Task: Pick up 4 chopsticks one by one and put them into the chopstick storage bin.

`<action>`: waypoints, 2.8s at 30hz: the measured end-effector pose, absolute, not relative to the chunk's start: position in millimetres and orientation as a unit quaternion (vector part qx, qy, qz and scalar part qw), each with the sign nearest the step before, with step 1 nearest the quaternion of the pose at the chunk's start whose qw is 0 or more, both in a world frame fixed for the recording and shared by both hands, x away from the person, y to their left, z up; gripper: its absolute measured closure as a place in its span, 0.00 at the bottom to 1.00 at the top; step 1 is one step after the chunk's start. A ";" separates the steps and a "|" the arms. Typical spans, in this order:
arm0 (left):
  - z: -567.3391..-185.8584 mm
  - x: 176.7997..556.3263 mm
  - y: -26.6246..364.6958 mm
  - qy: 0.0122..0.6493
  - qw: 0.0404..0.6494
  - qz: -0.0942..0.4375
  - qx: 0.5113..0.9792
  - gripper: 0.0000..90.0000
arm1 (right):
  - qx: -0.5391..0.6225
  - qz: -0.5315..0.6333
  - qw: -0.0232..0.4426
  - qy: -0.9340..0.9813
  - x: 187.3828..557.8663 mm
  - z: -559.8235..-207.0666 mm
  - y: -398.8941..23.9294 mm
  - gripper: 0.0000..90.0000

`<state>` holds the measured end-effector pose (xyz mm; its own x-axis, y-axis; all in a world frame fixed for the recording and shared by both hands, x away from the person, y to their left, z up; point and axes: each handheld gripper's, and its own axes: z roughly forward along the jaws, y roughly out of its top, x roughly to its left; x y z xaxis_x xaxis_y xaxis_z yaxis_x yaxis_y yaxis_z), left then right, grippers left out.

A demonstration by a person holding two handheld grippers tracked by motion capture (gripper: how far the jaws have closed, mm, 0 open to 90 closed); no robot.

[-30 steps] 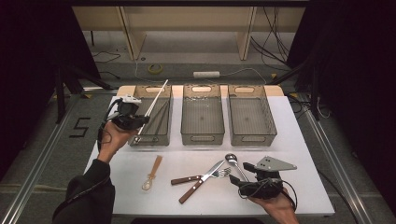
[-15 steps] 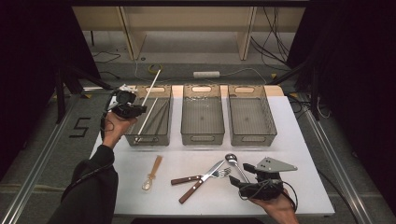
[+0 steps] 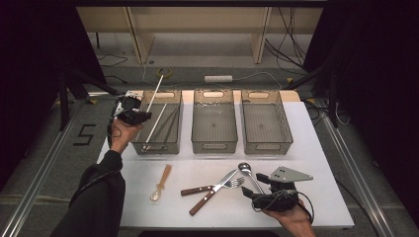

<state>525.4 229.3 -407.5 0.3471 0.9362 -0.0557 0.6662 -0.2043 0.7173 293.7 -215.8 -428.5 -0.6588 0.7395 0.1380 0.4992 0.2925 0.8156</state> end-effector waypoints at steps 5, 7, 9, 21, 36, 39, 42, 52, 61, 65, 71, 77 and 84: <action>-415.0 527.6 228.9 0.539 0.325 0.199 0.751 0.92 | 0.388 0.452 0.133 0.792 293.5 -428.2 -214.9 0.33; -417.5 527.9 228.9 0.542 0.323 0.196 0.751 0.92 | 0.388 0.453 0.134 0.792 293.2 -427.7 -214.6 0.33; -420.1 528.5 228.4 0.544 0.317 0.194 0.752 0.92 | 0.385 0.454 0.134 0.792 292.8 -427.5 -214.7 0.33; -427.2 531.0 228.2 0.557 0.295 0.188 0.753 0.92 | 0.383 0.453 0.134 0.794 292.1 -427.2 -213.8 0.33; -428.3 526.8 230.0 0.569 0.284 0.186 0.749 0.88 | 0.382 0.454 0.135 0.793 291.9 -426.5 -214.8 0.33; -425.0 521.4 233.0 0.570 0.296 0.180 0.745 0.86 | 0.383 0.454 0.136 0.793 292.3 -426.7 -215.0 0.33; -420.8 510.2 232.9 0.562 0.303 0.177 0.749 0.81 | 0.383 0.455 0.137 0.792 292.0 -425.9 -215.4 0.33; -411.7 462.1 219.4 0.532 0.329 0.157 0.764 0.53 | 0.391 0.447 0.141 0.792 293.9 -426.3 -217.0 0.33; -403.4 436.9 215.1 0.526 0.338 0.149 0.766 0.40 | 0.411 0.428 0.142 0.792 298.7 -429.8 -223.9 0.34; -404.5 427.6 210.5 0.520 0.338 0.139 0.772 0.37 | 0.413 0.425 0.143 0.793 299.0 -429.7 -224.2 0.34; -408.9 414.3 206.3 0.518 0.330 0.134 0.778 0.33 | 0.413 0.425 0.142 0.793 299.0 -430.2 -224.1 0.34; -417.0 403.7 200.3 0.514 0.321 0.123 0.786 0.30 | 0.414 0.425 0.142 0.792 299.2 -430.1 -224.9 0.34; -425.2 397.1 192.5 0.506 0.311 0.111 0.797 0.27 | 0.412 0.426 0.141 0.793 299.3 -430.5 -224.1 0.34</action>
<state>397.1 192.5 -425.2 0.4629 0.8757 -0.1377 0.7372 -0.2941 0.6083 299.3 -224.1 -430.5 -0.6204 0.7737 0.1281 0.5336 0.2968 0.7919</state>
